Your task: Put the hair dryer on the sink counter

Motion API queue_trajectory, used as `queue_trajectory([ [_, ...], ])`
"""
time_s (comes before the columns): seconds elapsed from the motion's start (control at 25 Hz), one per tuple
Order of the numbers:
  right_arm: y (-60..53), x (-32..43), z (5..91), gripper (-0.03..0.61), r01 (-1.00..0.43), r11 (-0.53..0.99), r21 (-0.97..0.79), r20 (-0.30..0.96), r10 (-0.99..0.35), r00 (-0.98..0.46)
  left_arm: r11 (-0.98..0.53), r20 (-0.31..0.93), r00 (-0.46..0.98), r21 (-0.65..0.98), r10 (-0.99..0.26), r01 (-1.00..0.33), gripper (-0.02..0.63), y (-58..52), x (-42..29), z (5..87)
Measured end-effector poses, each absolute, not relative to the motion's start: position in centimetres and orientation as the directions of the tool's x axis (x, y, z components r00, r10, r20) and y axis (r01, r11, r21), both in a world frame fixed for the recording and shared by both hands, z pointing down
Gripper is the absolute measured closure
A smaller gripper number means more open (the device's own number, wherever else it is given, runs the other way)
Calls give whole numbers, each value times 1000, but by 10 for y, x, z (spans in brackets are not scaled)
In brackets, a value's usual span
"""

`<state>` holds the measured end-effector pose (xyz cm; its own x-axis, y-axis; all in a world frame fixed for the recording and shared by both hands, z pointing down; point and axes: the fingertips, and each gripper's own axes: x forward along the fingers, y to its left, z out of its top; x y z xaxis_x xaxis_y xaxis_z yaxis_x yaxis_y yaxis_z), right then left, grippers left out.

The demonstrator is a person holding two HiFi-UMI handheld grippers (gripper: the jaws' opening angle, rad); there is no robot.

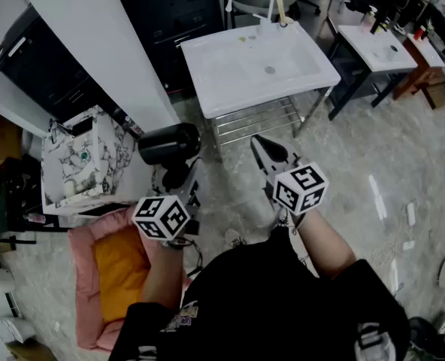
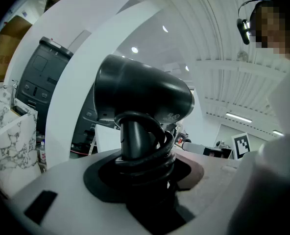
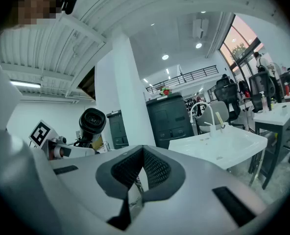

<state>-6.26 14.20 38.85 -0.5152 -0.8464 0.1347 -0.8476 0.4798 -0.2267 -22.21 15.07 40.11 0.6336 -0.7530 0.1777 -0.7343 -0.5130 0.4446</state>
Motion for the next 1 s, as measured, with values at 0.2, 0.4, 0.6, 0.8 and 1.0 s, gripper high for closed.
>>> queue_trajectory([
  [0.2,144,-65,387,581,-847,481,-226,131,-846,-516,-512,176,633,446,-754,-734,407,153,-224,400],
  [0.4,146,-69,384,580,-840,494,-223,115,-843,-526,-515,171,634,447,-754,-732,407,153,-226,398],
  [0.6,150,-70,379,580,-840,499,-213,103,-844,-527,-515,167,634,448,-755,-731,407,158,-227,397],
  [0.8,151,-68,374,580,-842,496,-212,96,-847,-523,-515,158,631,447,-759,-731,407,160,-230,393],
  [1.0,149,-65,373,580,-838,503,-212,96,-842,-530,-508,148,621,447,-769,-736,407,160,-230,390],
])
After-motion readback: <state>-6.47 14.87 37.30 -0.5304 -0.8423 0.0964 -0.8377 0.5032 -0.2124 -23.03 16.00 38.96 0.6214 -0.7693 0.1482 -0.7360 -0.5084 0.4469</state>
